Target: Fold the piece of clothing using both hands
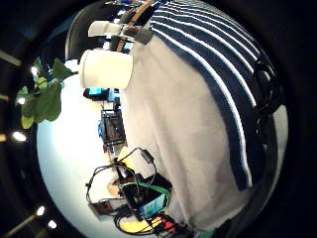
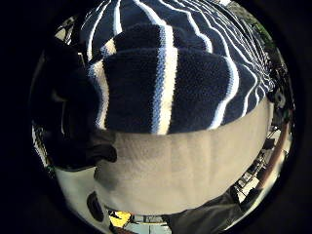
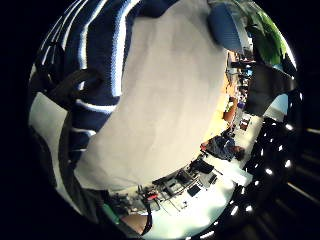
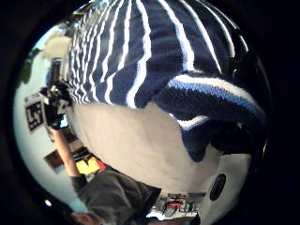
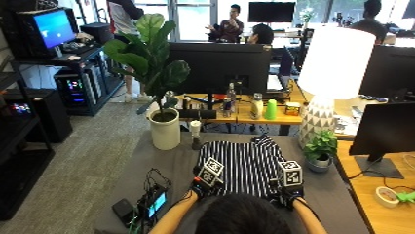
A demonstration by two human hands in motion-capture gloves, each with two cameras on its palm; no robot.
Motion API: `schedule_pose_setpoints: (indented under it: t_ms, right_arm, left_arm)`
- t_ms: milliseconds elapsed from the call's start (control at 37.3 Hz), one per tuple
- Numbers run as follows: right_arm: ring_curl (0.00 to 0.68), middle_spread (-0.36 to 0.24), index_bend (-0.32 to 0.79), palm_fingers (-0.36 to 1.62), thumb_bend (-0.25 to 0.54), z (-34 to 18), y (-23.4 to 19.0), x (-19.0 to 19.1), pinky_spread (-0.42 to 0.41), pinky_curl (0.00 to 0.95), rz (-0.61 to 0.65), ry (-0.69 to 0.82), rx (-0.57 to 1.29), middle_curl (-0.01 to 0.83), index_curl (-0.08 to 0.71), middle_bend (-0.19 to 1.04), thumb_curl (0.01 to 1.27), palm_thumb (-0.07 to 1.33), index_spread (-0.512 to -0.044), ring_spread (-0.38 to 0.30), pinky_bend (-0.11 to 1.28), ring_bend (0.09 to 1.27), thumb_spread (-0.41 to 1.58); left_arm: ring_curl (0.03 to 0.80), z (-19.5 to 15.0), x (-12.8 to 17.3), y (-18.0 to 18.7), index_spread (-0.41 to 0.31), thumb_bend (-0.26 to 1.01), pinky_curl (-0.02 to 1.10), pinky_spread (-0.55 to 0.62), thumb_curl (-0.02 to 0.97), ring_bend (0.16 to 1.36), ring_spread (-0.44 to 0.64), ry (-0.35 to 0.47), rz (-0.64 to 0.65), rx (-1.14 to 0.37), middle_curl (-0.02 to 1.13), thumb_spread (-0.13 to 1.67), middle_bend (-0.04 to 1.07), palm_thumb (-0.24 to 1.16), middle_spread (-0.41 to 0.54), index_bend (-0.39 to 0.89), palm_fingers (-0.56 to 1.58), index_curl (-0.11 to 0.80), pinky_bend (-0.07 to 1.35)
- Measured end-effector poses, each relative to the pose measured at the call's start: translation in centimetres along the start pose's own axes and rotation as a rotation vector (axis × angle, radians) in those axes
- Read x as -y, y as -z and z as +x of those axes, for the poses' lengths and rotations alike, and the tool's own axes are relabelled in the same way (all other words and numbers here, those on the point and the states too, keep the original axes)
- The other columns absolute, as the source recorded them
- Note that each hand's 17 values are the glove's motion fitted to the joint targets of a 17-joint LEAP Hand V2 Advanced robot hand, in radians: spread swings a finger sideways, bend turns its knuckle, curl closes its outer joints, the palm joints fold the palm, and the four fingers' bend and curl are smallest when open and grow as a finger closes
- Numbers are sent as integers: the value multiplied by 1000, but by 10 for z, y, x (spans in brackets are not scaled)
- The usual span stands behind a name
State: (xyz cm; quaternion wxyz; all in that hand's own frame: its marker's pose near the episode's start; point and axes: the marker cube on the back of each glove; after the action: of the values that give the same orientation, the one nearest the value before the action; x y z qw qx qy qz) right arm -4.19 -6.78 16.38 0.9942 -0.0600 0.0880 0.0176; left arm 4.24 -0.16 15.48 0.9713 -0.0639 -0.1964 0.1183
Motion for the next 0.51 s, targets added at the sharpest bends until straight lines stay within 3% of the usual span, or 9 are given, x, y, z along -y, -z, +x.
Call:
schedule_pose_setpoints:
  t_ms: [107, 241, 429, 509]
  right_arm:
    - [404, -138, 155, 1206, 146, -4, 6, -16, -230, 376, -53, 48, 16, 406, 272, 289, 461, 1015, -265, -205, 629, 630, 709]
    - [425, -145, 162, 1223, 106, 3, -15, 1, -268, 392, -152, 174, 31, 432, 301, 306, 504, 1046, -256, -220, 627, 627, 584]
    - [438, -151, 190, 1263, 45, 2, 15, -60, -288, 398, -238, 257, 32, 461, 345, 333, 557, 1065, -246, -231, 592, 617, 427]
    - [442, -152, 204, 1272, 24, 3, 41, -87, -295, 399, -258, 279, 41, 470, 367, 345, 577, 1072, -246, -234, 572, 608, 368]
  left_arm:
    - [341, -12, -14, 4, -235, 143, 395, -362, 395, 590, -310, 17, -87, -13, 379, 1117, 356, 745, -240, 174, 1170, 300, 735]
    - [362, -15, -41, 13, -250, 129, 399, -382, 417, 578, -336, -55, -195, -82, 411, 1129, 364, 765, -268, 172, 1172, 325, 686]
    - [382, -20, -46, 6, -255, 107, 406, -390, 451, 563, -347, -183, -172, -58, 442, 1134, 360, 786, -284, 162, 1179, 352, 647]
    - [391, -22, -67, 21, -258, 96, 410, -393, 466, 563, -351, -224, -203, -72, 452, 1127, 355, 794, -289, 156, 1180, 359, 640]
